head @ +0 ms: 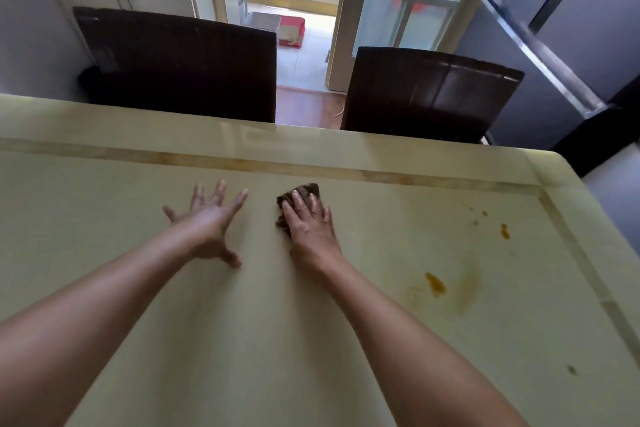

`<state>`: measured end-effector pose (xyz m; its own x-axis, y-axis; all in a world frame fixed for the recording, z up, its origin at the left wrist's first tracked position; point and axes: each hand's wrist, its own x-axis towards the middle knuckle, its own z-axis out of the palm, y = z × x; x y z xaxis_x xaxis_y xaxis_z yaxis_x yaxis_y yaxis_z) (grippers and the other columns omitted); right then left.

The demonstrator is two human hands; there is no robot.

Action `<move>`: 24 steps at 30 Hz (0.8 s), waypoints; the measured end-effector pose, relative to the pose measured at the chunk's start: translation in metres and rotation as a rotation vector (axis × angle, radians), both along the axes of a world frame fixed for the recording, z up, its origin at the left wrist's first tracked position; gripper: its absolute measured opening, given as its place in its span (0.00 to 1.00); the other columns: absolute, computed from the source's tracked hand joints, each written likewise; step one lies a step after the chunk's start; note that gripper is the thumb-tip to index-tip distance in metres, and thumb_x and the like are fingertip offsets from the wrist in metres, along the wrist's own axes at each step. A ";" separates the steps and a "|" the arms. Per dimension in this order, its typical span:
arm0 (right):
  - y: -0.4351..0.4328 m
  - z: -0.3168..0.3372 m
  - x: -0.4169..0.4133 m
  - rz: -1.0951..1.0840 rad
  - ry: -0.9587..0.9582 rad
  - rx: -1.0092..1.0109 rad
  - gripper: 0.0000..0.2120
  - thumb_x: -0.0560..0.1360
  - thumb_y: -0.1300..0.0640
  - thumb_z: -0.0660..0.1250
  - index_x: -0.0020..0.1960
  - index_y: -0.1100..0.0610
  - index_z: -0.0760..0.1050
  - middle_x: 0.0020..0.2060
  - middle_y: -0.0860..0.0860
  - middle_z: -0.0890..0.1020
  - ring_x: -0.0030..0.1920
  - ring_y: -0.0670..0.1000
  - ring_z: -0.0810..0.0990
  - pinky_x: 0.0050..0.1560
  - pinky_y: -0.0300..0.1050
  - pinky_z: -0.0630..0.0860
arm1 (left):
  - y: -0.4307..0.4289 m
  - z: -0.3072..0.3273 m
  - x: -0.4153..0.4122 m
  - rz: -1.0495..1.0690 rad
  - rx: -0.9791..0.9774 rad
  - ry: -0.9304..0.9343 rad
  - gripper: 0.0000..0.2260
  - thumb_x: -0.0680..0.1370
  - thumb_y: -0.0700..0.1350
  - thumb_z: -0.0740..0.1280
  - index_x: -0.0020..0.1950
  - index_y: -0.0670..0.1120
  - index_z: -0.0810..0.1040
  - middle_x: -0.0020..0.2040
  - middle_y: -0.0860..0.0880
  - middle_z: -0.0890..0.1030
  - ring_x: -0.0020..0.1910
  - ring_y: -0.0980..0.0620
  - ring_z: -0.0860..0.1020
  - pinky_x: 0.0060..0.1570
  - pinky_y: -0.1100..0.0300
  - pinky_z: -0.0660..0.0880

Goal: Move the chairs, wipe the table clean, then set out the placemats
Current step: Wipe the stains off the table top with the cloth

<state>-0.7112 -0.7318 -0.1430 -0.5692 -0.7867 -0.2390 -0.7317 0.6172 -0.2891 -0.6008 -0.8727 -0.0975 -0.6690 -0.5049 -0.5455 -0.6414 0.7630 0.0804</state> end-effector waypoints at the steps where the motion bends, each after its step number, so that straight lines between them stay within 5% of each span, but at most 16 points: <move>1: 0.003 0.001 -0.003 0.006 -0.005 0.011 0.34 0.76 0.67 0.54 0.78 0.52 0.46 0.78 0.49 0.42 0.77 0.54 0.38 0.74 0.55 0.35 | 0.007 0.001 0.002 -0.026 -0.012 0.020 0.53 0.65 0.58 0.75 0.75 0.62 0.37 0.76 0.52 0.32 0.75 0.43 0.34 0.66 0.27 0.47; 14: 0.113 -0.002 -0.060 -0.420 0.058 0.063 0.31 0.77 0.66 0.50 0.78 0.53 0.47 0.78 0.50 0.42 0.77 0.55 0.39 0.74 0.56 0.38 | 0.072 -0.019 0.032 -0.120 0.127 -0.043 0.55 0.63 0.63 0.74 0.74 0.64 0.36 0.75 0.53 0.28 0.75 0.44 0.31 0.65 0.27 0.49; 24: 0.096 0.003 0.083 -0.124 -0.033 -0.045 0.34 0.76 0.64 0.54 0.78 0.52 0.45 0.78 0.49 0.41 0.76 0.55 0.36 0.72 0.53 0.32 | 0.075 -0.014 0.032 -0.102 0.112 -0.039 0.55 0.62 0.63 0.75 0.75 0.64 0.37 0.75 0.53 0.30 0.75 0.43 0.32 0.65 0.27 0.49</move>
